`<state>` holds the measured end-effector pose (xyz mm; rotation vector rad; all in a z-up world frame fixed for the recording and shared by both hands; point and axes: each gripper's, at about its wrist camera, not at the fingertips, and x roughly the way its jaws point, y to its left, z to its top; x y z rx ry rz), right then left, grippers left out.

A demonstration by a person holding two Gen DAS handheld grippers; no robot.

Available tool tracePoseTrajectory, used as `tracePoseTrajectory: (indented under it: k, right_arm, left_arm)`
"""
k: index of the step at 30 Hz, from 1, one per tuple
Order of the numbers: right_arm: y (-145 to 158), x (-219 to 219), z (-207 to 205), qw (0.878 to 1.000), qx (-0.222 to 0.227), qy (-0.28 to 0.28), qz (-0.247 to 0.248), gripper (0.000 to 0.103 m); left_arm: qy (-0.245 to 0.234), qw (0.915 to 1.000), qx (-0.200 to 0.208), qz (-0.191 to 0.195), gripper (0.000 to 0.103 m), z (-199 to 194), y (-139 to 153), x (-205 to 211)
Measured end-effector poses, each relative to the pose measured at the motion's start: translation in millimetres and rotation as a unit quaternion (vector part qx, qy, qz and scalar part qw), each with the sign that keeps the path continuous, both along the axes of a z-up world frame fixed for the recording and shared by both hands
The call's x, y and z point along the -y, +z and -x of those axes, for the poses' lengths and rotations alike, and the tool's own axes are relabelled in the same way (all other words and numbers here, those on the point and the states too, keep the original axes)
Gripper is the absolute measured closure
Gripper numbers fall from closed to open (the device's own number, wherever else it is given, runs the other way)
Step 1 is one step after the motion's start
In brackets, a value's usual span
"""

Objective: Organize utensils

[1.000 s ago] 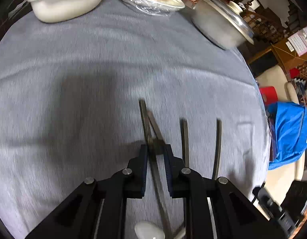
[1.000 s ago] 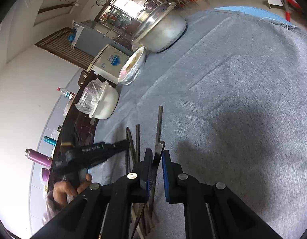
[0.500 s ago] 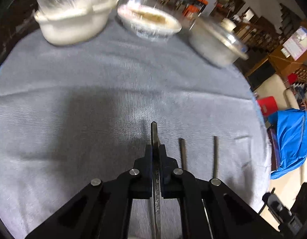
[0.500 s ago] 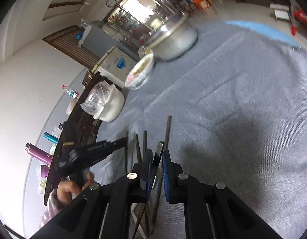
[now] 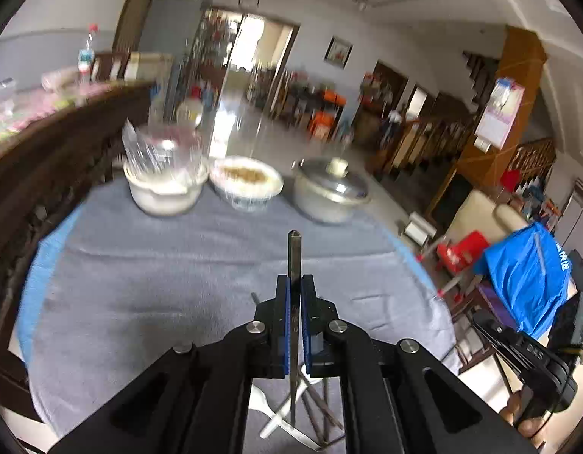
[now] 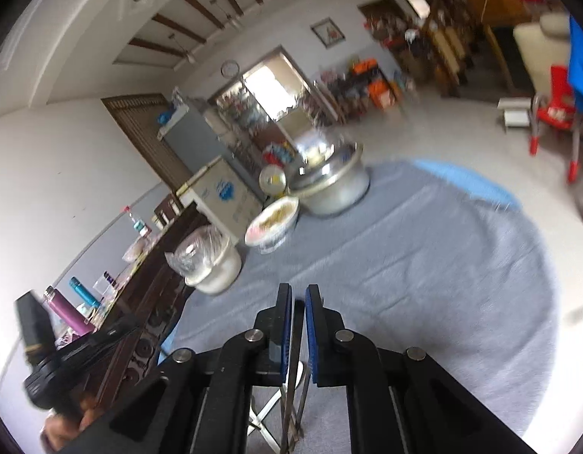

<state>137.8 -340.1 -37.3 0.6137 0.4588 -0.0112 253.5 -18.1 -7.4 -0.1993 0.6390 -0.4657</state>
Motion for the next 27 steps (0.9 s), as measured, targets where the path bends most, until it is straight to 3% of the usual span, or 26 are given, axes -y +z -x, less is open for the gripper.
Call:
tracePoseTrajectory:
  k: [7,10,12,14,16,17,18,22,25,27]
  right_arm:
    - [45,-6,40,0.997,0.053,-0.032,0.044,0.095]
    - [54,-10,44,0.997,0.042,-0.033,0.057,0.095]
    - [43,-2,37,0.999,0.0,-0.023,0.028,0.095]
    - [20,9,22,0.997,-0.08,-0.008,-0.003,0.092]
    - [-9,20,7,0.987,-0.156,0.004,-0.043,0.073]
    - [-30,27,1,0.978,-0.195,0.007,-0.069,0.054]
    - [-47,32,-4,0.97,-0.228,0.002,-0.084,0.046]
    - [-95,41,-20,0.944,-0.307,-0.01,-0.123,0.046]
    - [-116,35,-37,0.929,-0.35,-0.022,-0.116,0.049]
    - [-126,31,-47,0.92,-0.378,-0.044,-0.094,0.058]
  left_arm:
    - [0.02,0.9961,0.085,0.007,0.098,66,44,-18]
    - [0.024,0.994,0.106,0.008,0.098,84,57,-21]
    - [0.022,0.9935,0.11,0.016,0.098,92,62,-26]
    - [0.023,0.9929,0.115,0.02,0.098,99,65,-30]
    - [0.025,0.9927,0.116,0.025,0.098,105,67,-35]
    - [0.027,0.9926,0.115,0.03,0.098,105,67,-37]
    - [0.027,0.9926,0.114,0.032,0.098,107,68,-39]
    - [0.023,0.9923,0.114,0.042,0.098,106,69,-41]
    - [0.02,0.9916,0.12,0.044,0.098,112,71,-41]
    - [0.015,0.9912,0.122,0.051,0.098,113,72,-43]
